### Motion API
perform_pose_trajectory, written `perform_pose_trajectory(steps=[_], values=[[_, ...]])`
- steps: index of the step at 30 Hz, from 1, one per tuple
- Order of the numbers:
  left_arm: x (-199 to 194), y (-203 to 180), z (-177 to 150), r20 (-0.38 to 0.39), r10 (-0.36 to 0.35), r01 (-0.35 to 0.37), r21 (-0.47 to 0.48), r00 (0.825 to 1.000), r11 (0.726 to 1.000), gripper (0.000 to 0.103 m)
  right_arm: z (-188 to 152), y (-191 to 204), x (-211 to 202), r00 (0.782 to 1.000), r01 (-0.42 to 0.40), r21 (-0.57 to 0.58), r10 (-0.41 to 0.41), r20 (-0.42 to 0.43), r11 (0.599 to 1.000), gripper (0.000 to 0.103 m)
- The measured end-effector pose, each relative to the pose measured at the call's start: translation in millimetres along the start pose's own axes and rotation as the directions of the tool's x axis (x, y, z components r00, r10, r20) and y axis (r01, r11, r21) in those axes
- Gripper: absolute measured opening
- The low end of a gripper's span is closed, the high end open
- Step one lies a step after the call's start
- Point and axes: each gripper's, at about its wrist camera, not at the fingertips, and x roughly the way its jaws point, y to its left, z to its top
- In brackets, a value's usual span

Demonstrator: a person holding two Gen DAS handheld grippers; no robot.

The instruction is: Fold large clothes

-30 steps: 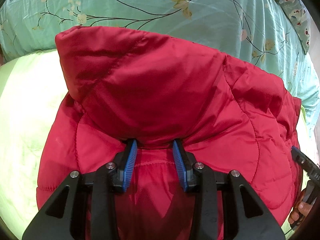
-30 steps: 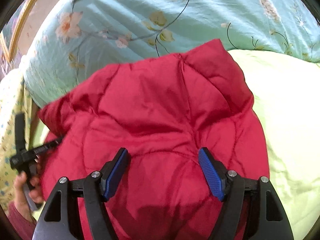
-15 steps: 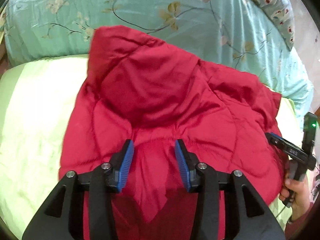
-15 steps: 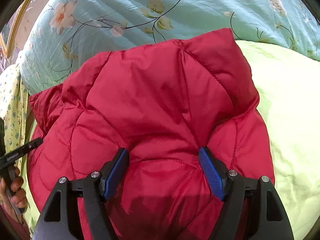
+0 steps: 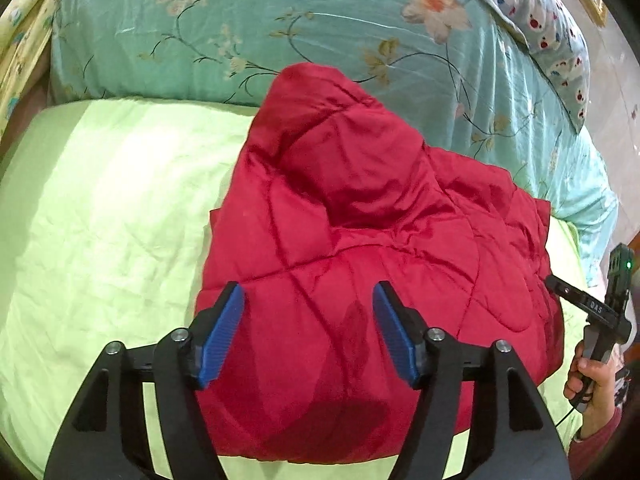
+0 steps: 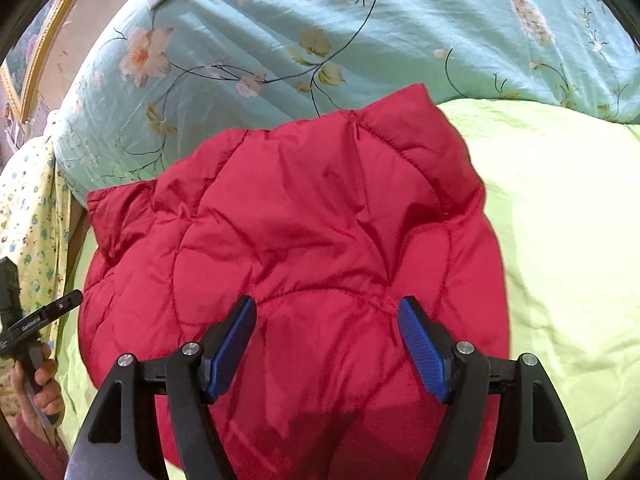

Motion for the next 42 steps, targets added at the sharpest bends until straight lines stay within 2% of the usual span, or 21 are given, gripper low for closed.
perform_pose_trajectory(steps=[4, 9, 16, 21, 26, 30, 38, 39, 42], values=[[-1, 14, -1, -0.001, -0.025, 0.025, -0.032, 1.0, 0.999, 0.073, 0, -10, -19, 1.0, 0.015, 0.0, -0.015, 0.022, 1.0, 0.079], [3, 33, -1, -0.021, -0.056, 0.054, -0.072, 0.998, 0.996, 0.075, -3, -40, -32, 0.999, 0.021, 0.05, -0.023, 0.034, 0.999, 0.084], [17, 56, -4, -0.044, -0.13, 0.123, -0.135, 0.991, 0.983, 0.075, -8, -77, -18, 0.999, -0.038, 0.16, 0.038, 0.0, 0.986, 0.086], [32, 71, -9, -0.056, -0.232, 0.216, -0.208, 0.971, 0.954, 0.082, -13, -89, -1, 0.993, -0.103, 0.219, 0.112, -0.026, 0.97, 0.088], [53, 83, -14, -0.064, -0.352, 0.321, -0.287, 0.934, 0.903, 0.087, -20, -95, 24, 0.974, -0.19, 0.28, 0.217, -0.068, 0.941, 0.093], [62, 83, -18, -0.069, -0.41, 0.37, -0.318, 0.909, 0.873, 0.089, -22, -92, 38, 0.96, -0.227, 0.306, 0.265, -0.088, 0.925, 0.095], [64, 65, -16, -0.075, -0.384, 0.357, -0.244, 0.92, 0.902, 0.089, -18, -70, 54, 0.947, -0.247, 0.286, 0.293, -0.129, 0.926, 0.094], [63, 61, -16, -0.074, -0.376, 0.352, -0.223, 0.924, 0.909, 0.083, -20, -68, 54, 0.95, -0.239, 0.277, 0.283, -0.13, 0.931, 0.094], [53, 53, -16, -0.062, -0.352, 0.339, -0.164, 0.934, 0.926, 0.068, -19, -59, 52, 0.955, -0.232, 0.248, 0.269, -0.127, 0.941, 0.08]])
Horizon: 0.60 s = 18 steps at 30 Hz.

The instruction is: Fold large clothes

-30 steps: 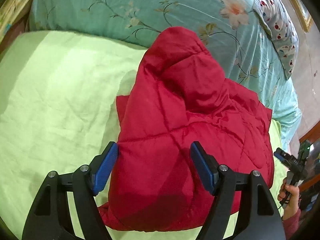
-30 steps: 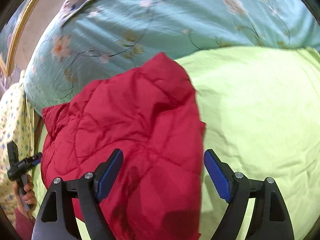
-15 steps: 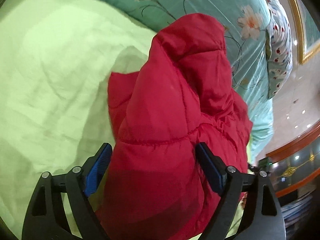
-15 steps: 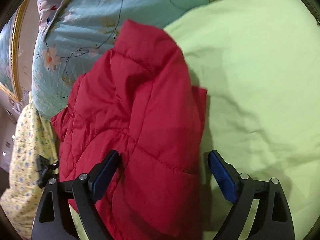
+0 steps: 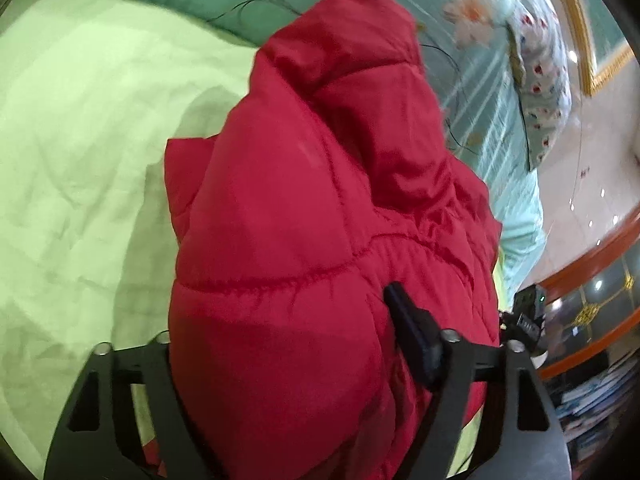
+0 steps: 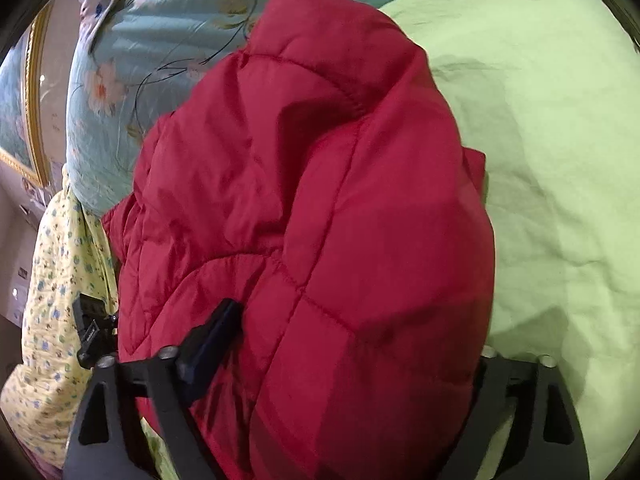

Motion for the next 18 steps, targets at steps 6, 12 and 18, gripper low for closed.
perform_pose_trajectory(steps=[6, 12, 18], values=[[-19, -27, -5, 0.034, 0.037, -0.04, 0.088, 0.999, 0.995, 0.051, -5, 10, -18, 1.0, -0.027, -0.02, 0.027, 0.011, 0.999, 0.05], [-49, -48, -21, 0.052, 0.006, -0.013, 0.134, 0.999, 0.991, 0.049, -16, 20, -43, 0.999, -0.042, -0.042, 0.043, 0.022, 0.998, 0.042], [-81, -64, -55, 0.043, -0.023, 0.015, 0.168, 0.999, 0.986, 0.047, -45, 28, -76, 0.999, -0.044, -0.079, 0.045, 0.013, 0.996, 0.041]])
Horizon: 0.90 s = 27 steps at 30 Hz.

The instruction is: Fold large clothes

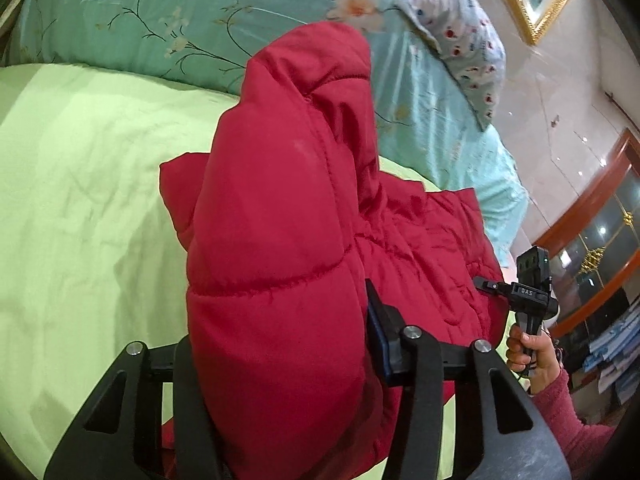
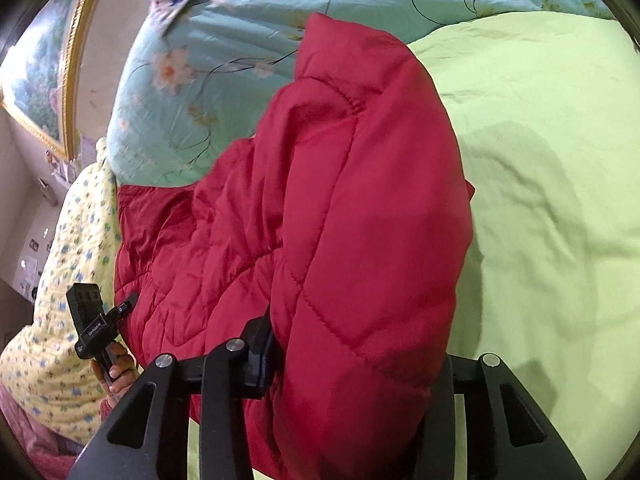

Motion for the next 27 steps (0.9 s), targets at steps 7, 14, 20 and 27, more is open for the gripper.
perform_pose_trajectory(steps=[7, 14, 20, 27], values=[[-28, -5, -42, -0.027, -0.031, 0.03, -0.036, 0.999, 0.999, 0.047, -46, 10, -28, 1.0, -0.006, -0.004, 0.005, -0.028, 1.0, 0.041], [-45, -1, -73, -0.035, -0.025, 0.023, -0.062, 0.999, 0.998, 0.047, -74, 14, -36, 0.999, -0.012, -0.012, 0.012, -0.046, 1.0, 0.041], [-24, 11, -71, -0.067, 0.079, -0.085, -0.082, 0.995, 0.993, 0.048, -74, 2, -30, 1.0, 0.01, 0.014, -0.01, -0.016, 1.0, 0.047], [-9, 17, -69, -0.078, 0.148, -0.154, -0.084, 0.986, 0.984, 0.056, -73, -13, -17, 0.999, 0.041, 0.04, -0.04, -0.005, 0.998, 0.055]])
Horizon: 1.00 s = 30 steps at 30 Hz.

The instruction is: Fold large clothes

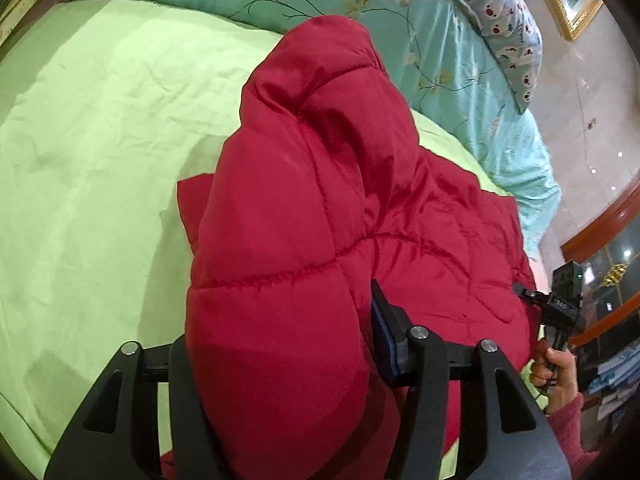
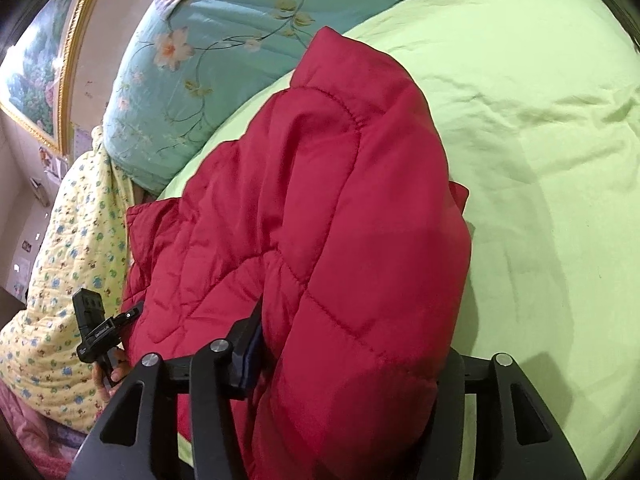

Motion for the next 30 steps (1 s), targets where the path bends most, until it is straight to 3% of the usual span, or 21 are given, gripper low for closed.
perform_pose_trajectory(steps=[4, 8, 14, 18, 19, 23, 30], values=[[4, -5, -2, 0.018, 0.069, -0.07, 0.017, 0.997, 0.997, 0.065, -1, -7, 5, 1.0, 0.019, 0.017, -0.02, 0.011, 1.0, 0.063], [-1, -10, -7, 0.064, 0.186, -0.188, 0.023, 0.98, 0.982, 0.084, -2, -8, 6, 0.998, 0.054, 0.007, -0.054, 0.04, 0.999, 0.068], [-27, -28, -10, 0.173, 0.329, -0.33, -0.02, 0.929, 0.944, 0.087, -10, -11, 4, 0.992, 0.078, 0.0, -0.077, 0.1, 0.997, 0.076], [-51, -40, -15, 0.248, 0.394, -0.399, -0.033, 0.885, 0.917, 0.087, -12, -14, 3, 0.989, 0.089, -0.012, -0.087, 0.116, 0.996, 0.077], [-56, -44, -15, 0.262, 0.392, -0.398, -0.035, 0.882, 0.917, 0.087, -13, -15, 2, 0.989, 0.088, -0.011, -0.086, 0.121, 0.996, 0.078], [-72, -61, -19, 0.281, 0.334, -0.344, -0.013, 0.9, 0.939, 0.087, -14, -17, 1, 0.987, 0.09, -0.019, -0.087, 0.135, 0.996, 0.08], [-43, -120, -29, 0.212, 0.237, -0.271, 0.148, 0.948, 0.951, 0.087, -16, -20, -2, 0.987, 0.073, -0.01, -0.071, 0.145, 0.997, 0.08]])
